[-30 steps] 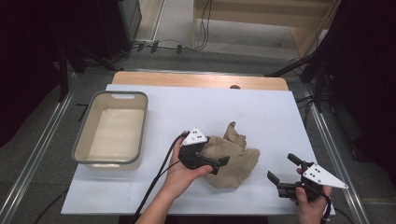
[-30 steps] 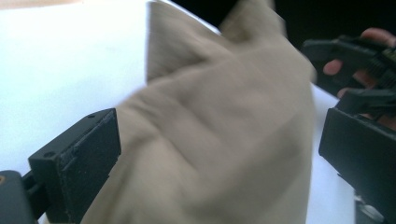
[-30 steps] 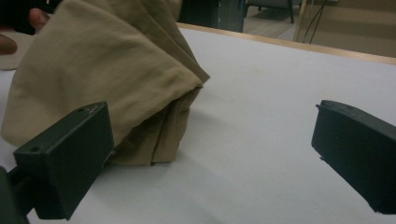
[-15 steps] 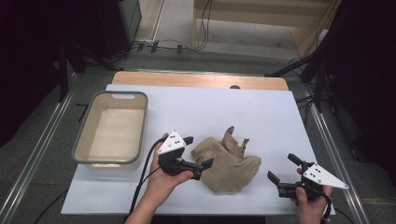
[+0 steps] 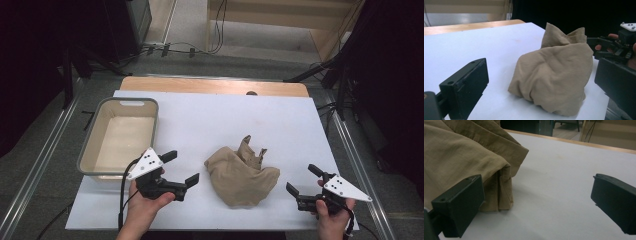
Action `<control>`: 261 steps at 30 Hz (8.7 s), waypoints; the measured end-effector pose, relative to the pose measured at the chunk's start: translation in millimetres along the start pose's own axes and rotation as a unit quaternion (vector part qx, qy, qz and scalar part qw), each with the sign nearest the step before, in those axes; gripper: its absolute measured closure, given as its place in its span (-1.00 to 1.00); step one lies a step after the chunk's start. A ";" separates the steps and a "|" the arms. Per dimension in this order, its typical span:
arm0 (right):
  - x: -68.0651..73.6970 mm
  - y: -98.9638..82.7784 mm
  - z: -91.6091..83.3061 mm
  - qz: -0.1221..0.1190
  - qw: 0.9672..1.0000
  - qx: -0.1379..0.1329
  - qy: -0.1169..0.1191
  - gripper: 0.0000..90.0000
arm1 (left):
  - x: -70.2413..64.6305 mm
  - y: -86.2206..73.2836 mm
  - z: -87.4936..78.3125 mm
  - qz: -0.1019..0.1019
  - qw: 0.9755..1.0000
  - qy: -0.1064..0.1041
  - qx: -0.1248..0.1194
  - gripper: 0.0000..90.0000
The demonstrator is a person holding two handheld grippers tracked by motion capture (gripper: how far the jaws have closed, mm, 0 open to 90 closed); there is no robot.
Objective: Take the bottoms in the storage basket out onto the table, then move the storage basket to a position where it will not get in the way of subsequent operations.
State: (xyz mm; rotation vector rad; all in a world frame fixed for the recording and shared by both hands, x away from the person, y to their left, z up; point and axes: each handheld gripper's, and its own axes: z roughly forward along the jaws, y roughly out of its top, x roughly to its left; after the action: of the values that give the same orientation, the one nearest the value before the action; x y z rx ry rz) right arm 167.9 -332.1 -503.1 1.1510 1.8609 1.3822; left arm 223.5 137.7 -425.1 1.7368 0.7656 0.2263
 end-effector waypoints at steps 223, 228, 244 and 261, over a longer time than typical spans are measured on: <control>17.7 27.3 42.2 0.017 0.995 0.054 -0.078 0.27 | -20.2 -34.1 69.9 -0.005 0.997 -0.042 0.065 -1.00; 26.1 37.1 37.7 0.017 0.997 0.026 -0.065 -0.50 | -17.9 -33.0 66.8 -0.006 0.997 -0.039 0.062 -1.00; 64.4 42.7 40.0 -0.022 0.999 0.037 0.024 0.62 | -17.8 -30.1 62.6 -0.009 0.998 -0.042 0.054 -1.00; 95.2 53.6 36.9 -0.058 0.993 0.007 0.103 -0.35 | -15.4 -30.5 60.5 -0.010 0.998 -0.038 0.055 -1.00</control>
State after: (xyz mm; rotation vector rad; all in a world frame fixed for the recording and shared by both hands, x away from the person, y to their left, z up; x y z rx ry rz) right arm 168.6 -225.7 -458.5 0.9193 2.0494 1.4688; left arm 231.8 84.1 -468.6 1.8301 0.7506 0.1046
